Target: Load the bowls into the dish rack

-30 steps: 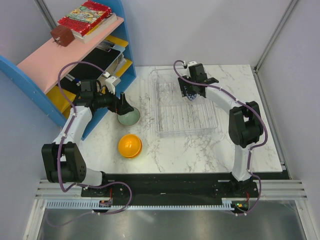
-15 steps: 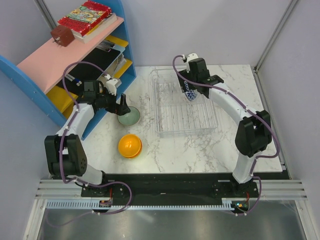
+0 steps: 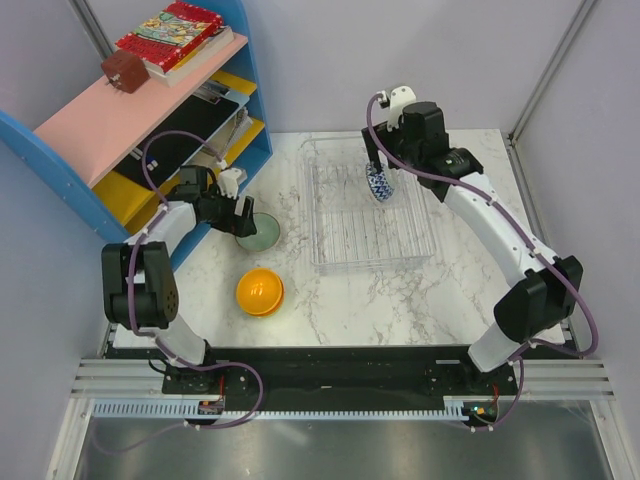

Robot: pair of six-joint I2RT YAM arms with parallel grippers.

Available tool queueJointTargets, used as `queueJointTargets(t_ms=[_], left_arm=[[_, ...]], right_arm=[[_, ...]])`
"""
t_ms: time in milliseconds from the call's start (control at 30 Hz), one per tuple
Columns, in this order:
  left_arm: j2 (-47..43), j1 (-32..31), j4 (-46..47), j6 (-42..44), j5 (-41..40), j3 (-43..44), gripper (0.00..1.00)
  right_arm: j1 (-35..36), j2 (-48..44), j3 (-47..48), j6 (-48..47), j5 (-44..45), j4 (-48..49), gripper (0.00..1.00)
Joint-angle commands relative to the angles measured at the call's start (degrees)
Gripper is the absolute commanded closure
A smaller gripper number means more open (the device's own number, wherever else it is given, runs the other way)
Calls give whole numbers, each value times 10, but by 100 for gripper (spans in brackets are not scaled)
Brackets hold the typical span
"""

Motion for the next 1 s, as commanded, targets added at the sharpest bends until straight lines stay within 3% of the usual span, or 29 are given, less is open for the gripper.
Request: queueJointTargets(t_ms=[0,167,267,300,367,400,467,500,567,967], left_arm=[[33,3,12,28,-13,9,3],[62,3,8,36,-6,4,12],[81,3,-1,42,5,11,26],[84,2,-5,43,10,13,38],[86,3,-12,42,17,20,46],[84,3,-14,43,25,21,57],[81,3,-19,43,32,23,67],[80,3,-20,43,36,24,83],[77,3,-24,43,40,26,98],[10,2,-56,38,62,46,98]], right_arm=[[1,-30,0,-4,-51,-5,2],[1,-37,-6,1,-69,-3,2],[1,-41,-10,2,-69,-2,2],[1,-42,-10,2,-68,-1,2],[2,-43,-12,2,-68,-1,2],[1,-42,-14,2,-68,-2,2],[1,-42,-16,3,-67,-2,2],[1,-42,-16,2,-67,-1,2],[1,-41,-17,4,-65,0,2],[1,-28,-23,15,-74,0,2]])
